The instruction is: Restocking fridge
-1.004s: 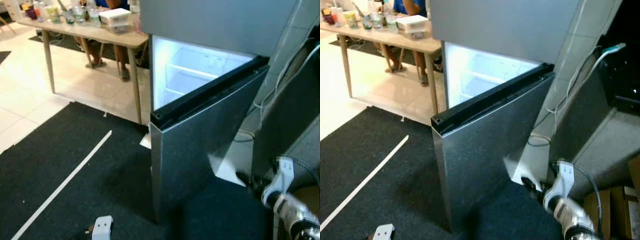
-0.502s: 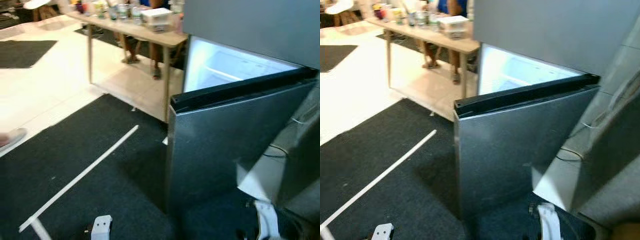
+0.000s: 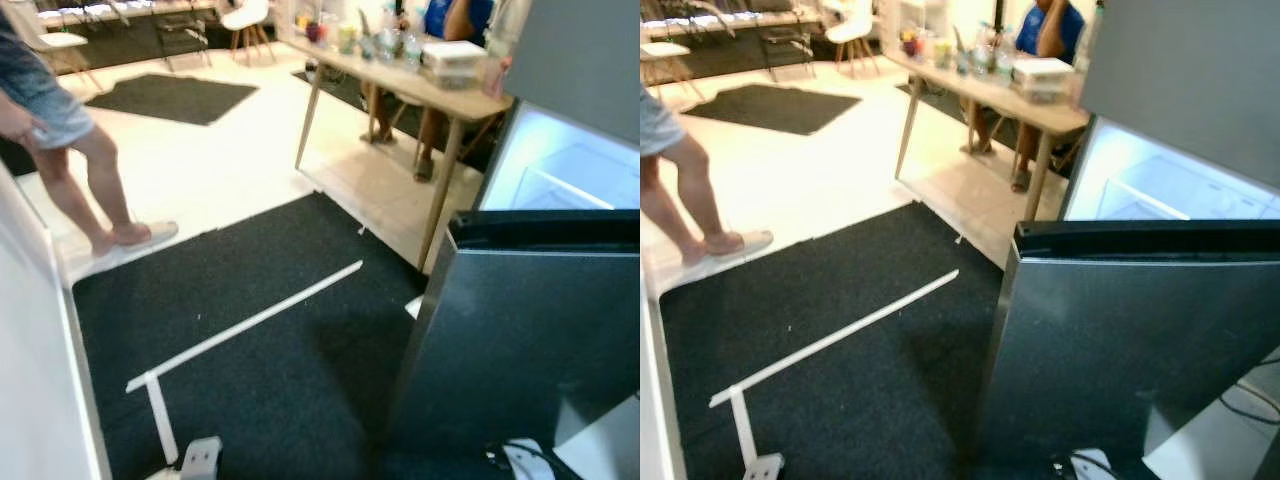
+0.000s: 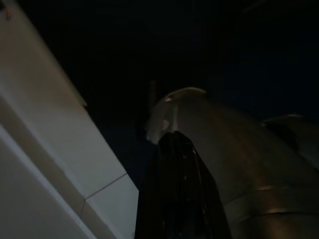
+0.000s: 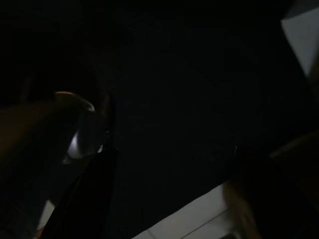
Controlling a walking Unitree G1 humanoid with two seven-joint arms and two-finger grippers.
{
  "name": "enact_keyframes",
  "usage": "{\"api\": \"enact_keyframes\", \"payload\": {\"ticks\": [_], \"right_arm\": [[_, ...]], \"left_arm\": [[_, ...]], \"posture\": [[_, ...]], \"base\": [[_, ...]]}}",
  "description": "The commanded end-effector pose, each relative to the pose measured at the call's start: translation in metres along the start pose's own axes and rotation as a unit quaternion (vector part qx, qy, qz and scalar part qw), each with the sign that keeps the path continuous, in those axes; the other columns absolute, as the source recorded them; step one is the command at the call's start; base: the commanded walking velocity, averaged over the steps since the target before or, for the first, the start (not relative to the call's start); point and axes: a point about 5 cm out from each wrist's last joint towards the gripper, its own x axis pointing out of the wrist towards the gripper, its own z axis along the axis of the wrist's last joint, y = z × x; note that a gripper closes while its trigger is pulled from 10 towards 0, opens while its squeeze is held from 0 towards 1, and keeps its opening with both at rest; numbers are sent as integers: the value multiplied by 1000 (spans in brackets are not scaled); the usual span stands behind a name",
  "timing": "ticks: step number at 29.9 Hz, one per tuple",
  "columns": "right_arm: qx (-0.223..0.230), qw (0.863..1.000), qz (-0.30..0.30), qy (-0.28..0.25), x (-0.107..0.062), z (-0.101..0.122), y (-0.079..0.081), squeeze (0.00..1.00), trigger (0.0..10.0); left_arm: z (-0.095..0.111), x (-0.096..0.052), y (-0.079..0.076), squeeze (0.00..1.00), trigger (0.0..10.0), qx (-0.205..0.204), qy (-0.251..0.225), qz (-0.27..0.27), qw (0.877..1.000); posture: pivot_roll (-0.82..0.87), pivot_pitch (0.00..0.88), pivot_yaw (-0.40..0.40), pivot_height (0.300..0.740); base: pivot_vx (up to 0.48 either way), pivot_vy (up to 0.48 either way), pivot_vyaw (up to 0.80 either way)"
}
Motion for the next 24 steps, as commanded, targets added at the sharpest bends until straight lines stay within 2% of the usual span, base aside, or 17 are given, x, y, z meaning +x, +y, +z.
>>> {"api": "enact_keyframes", "payload": {"ticks": [1,9,17,19,24], "right_arm": [[-9,1000,-6,18,-1,-8,-1,0,10000],[-18,1000,-12,17,0,-6,0,0,10000],[-34,999,-13,28,0,-9,1,0,10000],[-62,997,-8,42,-1,-14,2,0,10000],[-76,996,-5,51,-1,-19,2,0,10000]], "left_arm": [[6,1,-2,0,10000,9,-9,-4,1000],[7,1,-3,0,10000,19,-9,-12,1000],[6,1,-3,0,10000,22,-6,-13,1000],[6,1,-3,0,10000,24,-5,-14,1000],[6,1,-3,0,10000,27,-3,-14,1000]], "posture": [[-39,0,-55,740],[-42,0,-55,740],[-49,0,-52,740],[-50,0,-52,740],[-52,0,-52,740]], "base": [[0,0,0],[0,0,0],[249,0,0],[266,0,0],[272,0,0]]}}
